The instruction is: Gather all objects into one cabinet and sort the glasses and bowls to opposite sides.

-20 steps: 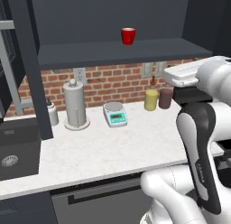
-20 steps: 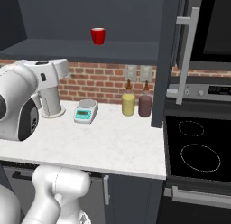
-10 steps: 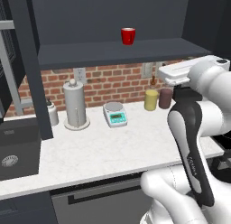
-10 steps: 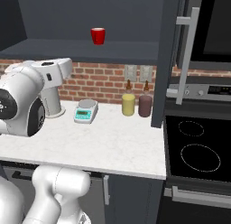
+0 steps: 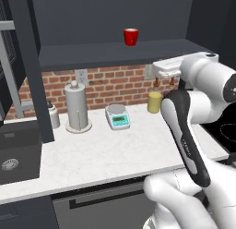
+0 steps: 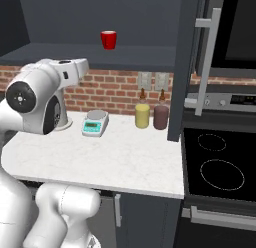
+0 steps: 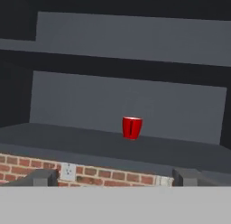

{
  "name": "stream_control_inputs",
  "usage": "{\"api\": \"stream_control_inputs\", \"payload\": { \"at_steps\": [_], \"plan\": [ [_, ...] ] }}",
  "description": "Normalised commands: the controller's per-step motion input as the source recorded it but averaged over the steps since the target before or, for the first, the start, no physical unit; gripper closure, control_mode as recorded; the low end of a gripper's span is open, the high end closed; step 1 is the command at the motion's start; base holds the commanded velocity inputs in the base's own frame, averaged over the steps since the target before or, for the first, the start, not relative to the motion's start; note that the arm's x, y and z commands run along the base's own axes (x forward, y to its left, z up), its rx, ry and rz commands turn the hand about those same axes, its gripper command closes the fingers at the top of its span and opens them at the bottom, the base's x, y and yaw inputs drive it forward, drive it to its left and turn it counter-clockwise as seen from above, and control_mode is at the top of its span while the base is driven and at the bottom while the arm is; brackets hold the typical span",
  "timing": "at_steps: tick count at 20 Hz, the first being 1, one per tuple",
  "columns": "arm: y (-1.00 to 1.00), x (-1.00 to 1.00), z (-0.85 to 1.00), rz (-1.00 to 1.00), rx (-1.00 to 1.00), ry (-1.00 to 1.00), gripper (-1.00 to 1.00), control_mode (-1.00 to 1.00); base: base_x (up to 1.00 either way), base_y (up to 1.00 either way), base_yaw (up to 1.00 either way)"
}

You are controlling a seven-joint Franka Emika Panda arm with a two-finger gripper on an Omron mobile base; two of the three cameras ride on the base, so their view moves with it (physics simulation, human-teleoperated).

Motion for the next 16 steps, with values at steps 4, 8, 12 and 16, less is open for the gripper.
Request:
{"api": "stream_control_inputs", "payload": {
  "at_steps": [4,8,12,16],
  "plan": [
    [0.00,0.54,0.01,-0.06,0.00,0.17,-1.00,-1.00,0.00,0.00,0.00],
    [-0.52,0.13,-0.13,-0.01,0.07,0.03,-1.00,-1.00,0.00,0.00,0.00],
    [0.56,0.56,-0.04,-0.09,-0.06,0.02,-1.00,-1.00,0.00,0.00,0.00],
    [0.05,0.64,0.00,-0.05,0.00,0.01,-1.00,-1.00,0.00,0.00,0.00]
  ]
}}
